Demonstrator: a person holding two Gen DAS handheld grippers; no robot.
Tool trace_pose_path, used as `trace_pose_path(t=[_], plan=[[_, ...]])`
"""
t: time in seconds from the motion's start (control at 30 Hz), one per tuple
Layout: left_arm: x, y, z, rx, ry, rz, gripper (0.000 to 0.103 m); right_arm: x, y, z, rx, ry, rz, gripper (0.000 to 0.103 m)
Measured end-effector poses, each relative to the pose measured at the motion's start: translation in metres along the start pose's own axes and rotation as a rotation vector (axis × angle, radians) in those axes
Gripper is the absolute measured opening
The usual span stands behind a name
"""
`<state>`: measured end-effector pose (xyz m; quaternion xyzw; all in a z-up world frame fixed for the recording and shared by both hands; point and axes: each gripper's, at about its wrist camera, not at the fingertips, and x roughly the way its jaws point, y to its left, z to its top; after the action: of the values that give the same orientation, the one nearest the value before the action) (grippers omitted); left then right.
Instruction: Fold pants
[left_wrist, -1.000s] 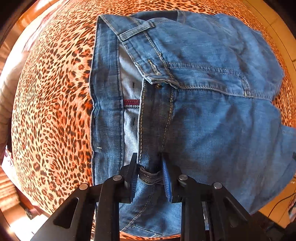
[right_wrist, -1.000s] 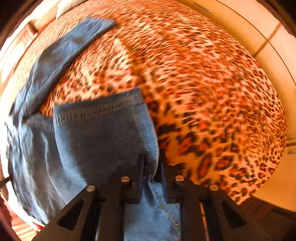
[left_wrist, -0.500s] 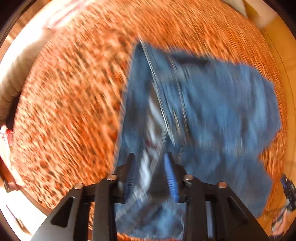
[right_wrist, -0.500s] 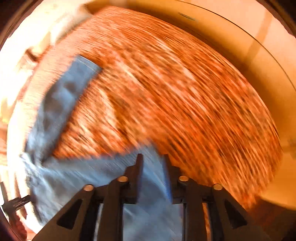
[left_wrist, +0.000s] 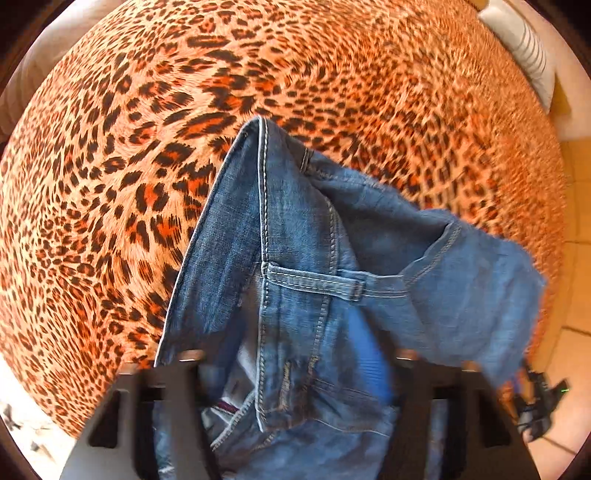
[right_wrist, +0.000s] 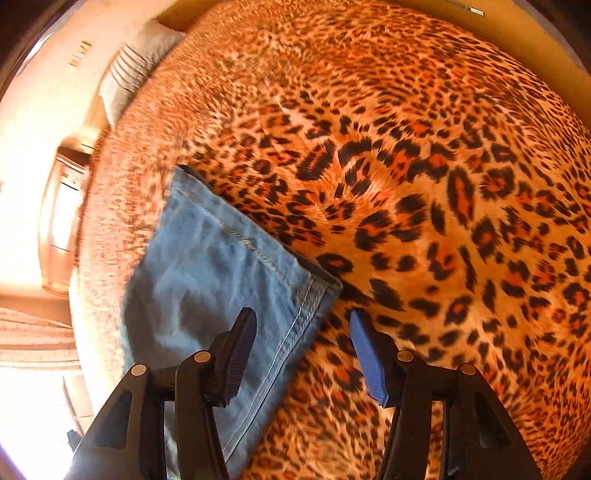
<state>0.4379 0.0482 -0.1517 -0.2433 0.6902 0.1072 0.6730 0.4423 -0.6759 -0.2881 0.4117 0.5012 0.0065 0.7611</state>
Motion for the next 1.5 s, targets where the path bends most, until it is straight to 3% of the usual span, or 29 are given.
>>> trace_pose_path(t=[0.03,0.07,0.2,0.3,0.37,0.47,0.5,0.57,0.6,0.63,0.8,0.93,1.1,1.17,1.2,1.27,1.3,1.37,1.4,1.47,1.5], plan=[[0.009,-0.008,-0.004,0.029,0.016,0.05,0.008,-0.001,0.009,0.001,-0.039,-0.028,-0.003,0.027],[0.011,-0.014,-0.007,0.044,0.024,0.079,0.007,-0.001,0.017,0.001,-0.076,-0.018,-0.003,0.011],[0.013,-0.043,-0.022,0.128,-0.051,0.135,0.006,-0.035,0.012,0.003,-0.118,-0.117,-0.001,0.013],[0.008,-0.048,-0.032,0.12,-0.033,0.129,0.005,-0.021,-0.018,-0.001,-0.08,-0.022,-0.104,0.014],[-0.007,-0.044,-0.035,0.128,-0.005,0.084,0.005,-0.014,-0.024,-0.002,-0.053,0.036,-0.067,0.02],[-0.039,-0.033,-0.027,0.099,-0.041,-0.003,0.006,-0.041,-0.025,0.018,-0.01,-0.043,-0.075,0.043],[-0.049,-0.032,-0.02,0.082,-0.073,-0.011,0.01,-0.046,-0.025,0.028,-0.012,-0.071,-0.075,0.05],[-0.06,-0.033,0.002,0.067,-0.097,-0.047,0.036,-0.051,-0.007,0.053,-0.059,-0.089,-0.058,0.055],[-0.059,-0.035,0.01,0.055,-0.084,-0.07,0.062,-0.048,0.003,0.061,-0.081,-0.082,-0.06,0.055],[-0.056,-0.039,0.018,0.038,-0.063,-0.106,0.073,-0.04,0.017,0.069,-0.115,-0.058,-0.057,0.058],[-0.025,-0.011,0.065,-0.075,0.052,-0.215,0.073,-0.002,0.063,0.081,-0.213,0.003,-0.064,0.058],[0.003,-0.014,0.069,-0.126,0.104,-0.209,0.07,0.029,0.091,0.092,-0.258,0.016,-0.073,0.059],[-0.011,-0.023,0.06,-0.084,0.062,-0.2,0.067,0.05,0.106,0.106,-0.28,0.033,-0.06,0.063],[-0.012,-0.028,0.061,-0.054,0.033,-0.191,0.043,0.064,0.113,0.107,-0.298,0.07,-0.065,0.063],[-0.01,-0.034,0.062,-0.021,0.023,-0.164,0.013,0.07,0.119,0.104,-0.334,0.084,-0.091,0.06],[-0.017,-0.039,0.062,-0.003,-0.011,-0.148,0.012,0.071,0.133,0.098,-0.431,0.065,-0.157,0.017],[-0.027,-0.039,0.062,0.009,-0.049,-0.14,0.01,0.07,0.136,0.099,-0.43,0.07,-0.127,0.011],[-0.028,-0.039,0.068,0.004,-0.096,-0.085,0.01,0.061,0.14,0.105,-0.412,0.017,-0.1,0.011],[-0.021,-0.038,0.071,-0.01,-0.08,-0.069,0.01,0.061,0.138,0.109,-0.378,0.01,-0.086,0.012],[-0.015,-0.028,0.069,-0.054,-0.038,-0.101,0.011,0.07,0.136,0.112,-0.342,0.033,-0.107,0.013],[-0.021,-0.024,0.068,-0.054,-0.033,-0.144,0.011,0.068,0.135,0.111,-0.348,0.025,-0.103,0.018]])
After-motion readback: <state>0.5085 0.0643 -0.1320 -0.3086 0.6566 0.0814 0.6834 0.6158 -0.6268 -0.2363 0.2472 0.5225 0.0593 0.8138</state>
